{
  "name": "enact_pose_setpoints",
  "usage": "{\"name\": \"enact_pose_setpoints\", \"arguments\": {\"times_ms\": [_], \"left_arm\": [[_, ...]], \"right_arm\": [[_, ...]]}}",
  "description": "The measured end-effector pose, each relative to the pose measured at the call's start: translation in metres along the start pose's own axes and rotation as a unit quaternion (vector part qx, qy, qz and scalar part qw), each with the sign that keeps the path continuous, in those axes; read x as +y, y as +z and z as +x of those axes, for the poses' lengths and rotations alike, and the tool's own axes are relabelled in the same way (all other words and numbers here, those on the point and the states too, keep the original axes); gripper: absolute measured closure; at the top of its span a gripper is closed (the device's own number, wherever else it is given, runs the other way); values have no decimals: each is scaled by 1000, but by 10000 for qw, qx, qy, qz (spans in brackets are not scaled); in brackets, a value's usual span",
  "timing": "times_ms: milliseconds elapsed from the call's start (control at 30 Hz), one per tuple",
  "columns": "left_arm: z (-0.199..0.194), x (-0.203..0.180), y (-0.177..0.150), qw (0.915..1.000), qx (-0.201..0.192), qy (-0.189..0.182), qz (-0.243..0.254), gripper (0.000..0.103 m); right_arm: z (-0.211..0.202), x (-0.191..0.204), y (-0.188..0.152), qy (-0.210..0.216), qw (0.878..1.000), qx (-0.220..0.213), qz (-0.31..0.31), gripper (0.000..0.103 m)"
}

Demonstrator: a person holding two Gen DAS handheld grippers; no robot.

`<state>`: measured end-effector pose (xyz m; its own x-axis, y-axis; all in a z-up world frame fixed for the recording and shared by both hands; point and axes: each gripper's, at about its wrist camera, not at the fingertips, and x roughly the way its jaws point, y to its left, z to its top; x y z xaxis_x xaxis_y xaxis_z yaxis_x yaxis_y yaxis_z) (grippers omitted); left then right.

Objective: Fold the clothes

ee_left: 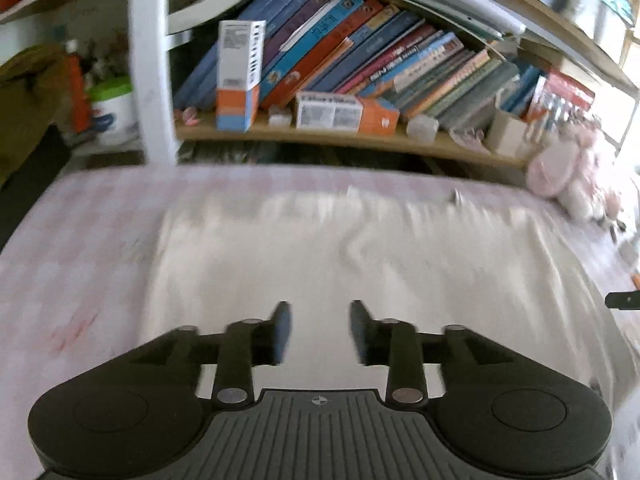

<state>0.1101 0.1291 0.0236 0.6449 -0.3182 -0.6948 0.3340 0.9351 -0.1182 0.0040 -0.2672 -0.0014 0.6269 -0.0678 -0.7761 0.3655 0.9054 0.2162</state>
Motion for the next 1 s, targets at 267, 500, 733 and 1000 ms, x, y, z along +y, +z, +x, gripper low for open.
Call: {"name": "enact_pose_setpoints", "arguments": {"times_ms": [267,500,733,1000], "left_arm": [[-49,-3,-51,9974,-25,146,-701,32],[-54,-45,-66,9985,-113,84,-532,14],[-49,-52,-74,9940,80,33,-1093,13],[-55,-47,-81,9853,99,180,-1696,13]], "right_arm": [[-39,-26,-56,196,9931,730,898,53],[-43,-43,-66,764,9709,1005,2033,60],[-26,-46,-62,1061,9576,1204,2395,98],[-79,-25,-37,1399,9871,473,616,100]]}}
